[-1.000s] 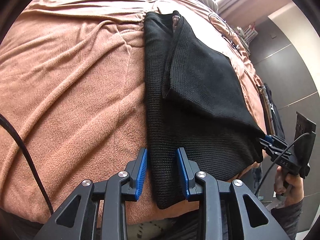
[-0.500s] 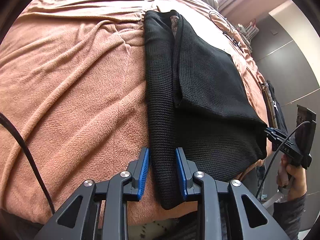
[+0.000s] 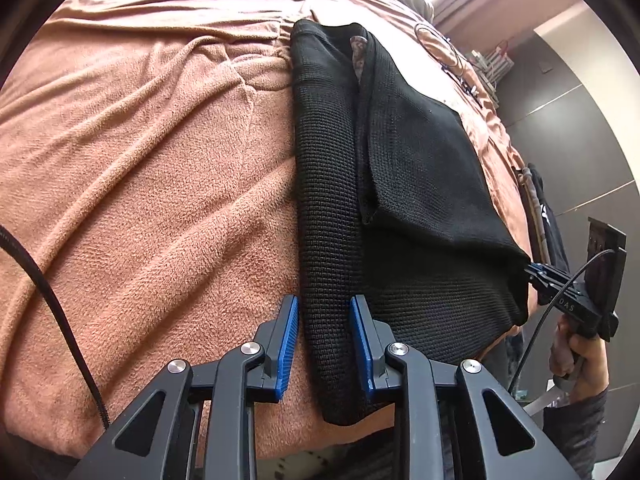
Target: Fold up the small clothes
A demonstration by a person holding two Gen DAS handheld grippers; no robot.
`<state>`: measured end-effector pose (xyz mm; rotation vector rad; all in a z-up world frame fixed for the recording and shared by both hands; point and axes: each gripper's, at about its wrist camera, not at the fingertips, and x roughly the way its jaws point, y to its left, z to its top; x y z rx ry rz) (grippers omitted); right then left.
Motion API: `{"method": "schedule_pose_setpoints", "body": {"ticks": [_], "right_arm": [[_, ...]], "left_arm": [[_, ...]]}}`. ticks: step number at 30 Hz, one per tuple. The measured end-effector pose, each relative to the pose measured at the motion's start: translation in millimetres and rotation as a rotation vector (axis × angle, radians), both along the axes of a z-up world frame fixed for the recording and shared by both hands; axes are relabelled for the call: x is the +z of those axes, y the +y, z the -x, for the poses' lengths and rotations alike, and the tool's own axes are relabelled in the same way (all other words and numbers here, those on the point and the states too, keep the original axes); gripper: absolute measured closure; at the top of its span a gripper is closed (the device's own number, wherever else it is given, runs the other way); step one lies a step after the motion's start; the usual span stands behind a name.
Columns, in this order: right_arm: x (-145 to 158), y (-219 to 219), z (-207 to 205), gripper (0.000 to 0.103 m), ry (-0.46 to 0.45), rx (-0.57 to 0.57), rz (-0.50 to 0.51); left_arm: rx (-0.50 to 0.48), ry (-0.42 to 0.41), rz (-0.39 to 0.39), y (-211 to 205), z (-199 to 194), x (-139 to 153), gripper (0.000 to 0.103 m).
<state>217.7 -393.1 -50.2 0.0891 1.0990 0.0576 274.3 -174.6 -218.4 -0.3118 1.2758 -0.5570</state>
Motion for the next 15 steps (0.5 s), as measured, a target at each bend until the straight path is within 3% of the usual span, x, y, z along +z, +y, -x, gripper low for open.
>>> {"method": "schedule_pose_setpoints", "body": {"ticks": [3, 5, 6, 15], "right_arm": [[4.6, 7.3, -1.0, 0.074, 0.030, -0.012, 0.060], [10.7, 12.1, 0.2, 0.046, 0.028, -0.006, 0.087], [15.7, 14.9, 1.2, 0.043, 0.019, -0.003, 0.100], [44.0, 70.1, -8.0, 0.041, -0.019, 0.106, 0.240]], "left_arm": [[-0.001, -0.005, 0.008, -0.2, 0.2, 0.0, 0.074], [0.006, -0.001, 0.028, 3.1, 0.4, -0.9, 0.074], [0.010, 0.001, 0.039, 4.9, 0.3, -1.1, 0.074], [0.018, -0.011, 0.116, 19.0, 2.2, 4.8, 0.074]]}}
